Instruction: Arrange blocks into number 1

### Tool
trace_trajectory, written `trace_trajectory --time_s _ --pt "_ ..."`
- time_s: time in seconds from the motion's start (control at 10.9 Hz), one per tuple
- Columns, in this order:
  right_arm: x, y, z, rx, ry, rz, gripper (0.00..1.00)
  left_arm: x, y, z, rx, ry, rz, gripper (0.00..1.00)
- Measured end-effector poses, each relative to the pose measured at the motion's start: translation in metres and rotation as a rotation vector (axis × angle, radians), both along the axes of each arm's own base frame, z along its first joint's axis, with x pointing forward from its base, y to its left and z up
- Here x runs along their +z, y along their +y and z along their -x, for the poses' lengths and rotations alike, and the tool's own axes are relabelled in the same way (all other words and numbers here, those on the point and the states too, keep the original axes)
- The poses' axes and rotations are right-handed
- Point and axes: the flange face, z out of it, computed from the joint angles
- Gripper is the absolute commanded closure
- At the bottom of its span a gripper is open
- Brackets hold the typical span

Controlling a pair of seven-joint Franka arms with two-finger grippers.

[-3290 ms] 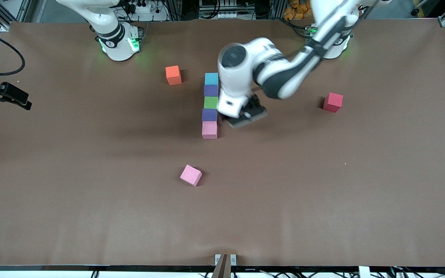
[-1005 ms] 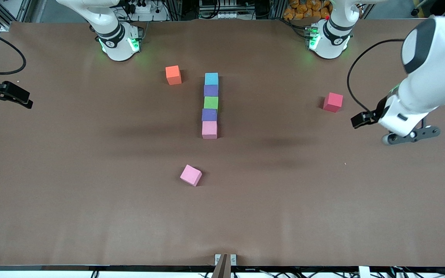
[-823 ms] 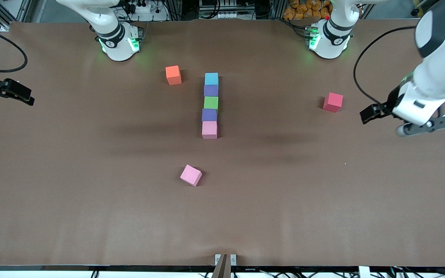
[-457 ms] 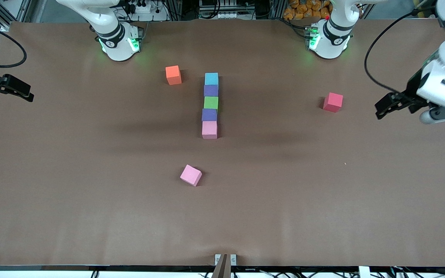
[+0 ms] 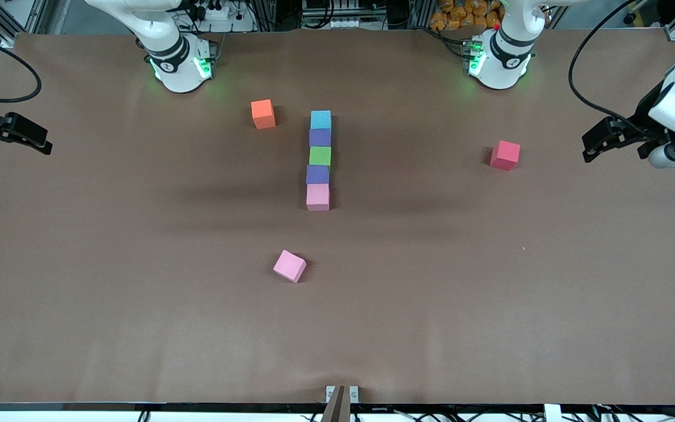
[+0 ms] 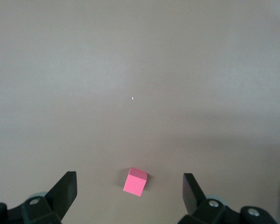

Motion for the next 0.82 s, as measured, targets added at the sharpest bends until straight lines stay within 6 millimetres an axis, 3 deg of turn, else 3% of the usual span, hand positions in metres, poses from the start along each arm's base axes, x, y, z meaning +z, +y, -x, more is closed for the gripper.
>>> trace_trajectory --time_s 0.37,0.82 --pt "0.018 0.007 0.014 0.012 -0.039 0.001 0.0 0.012 0.003 0.0 -0.004 0.005 0.013 0.0" --pt "0.02 0.006 0.018 0.011 -0.042 0.002 0.0 0.015 -0.005 0.0 -0.032 0.002 0.032 0.0"
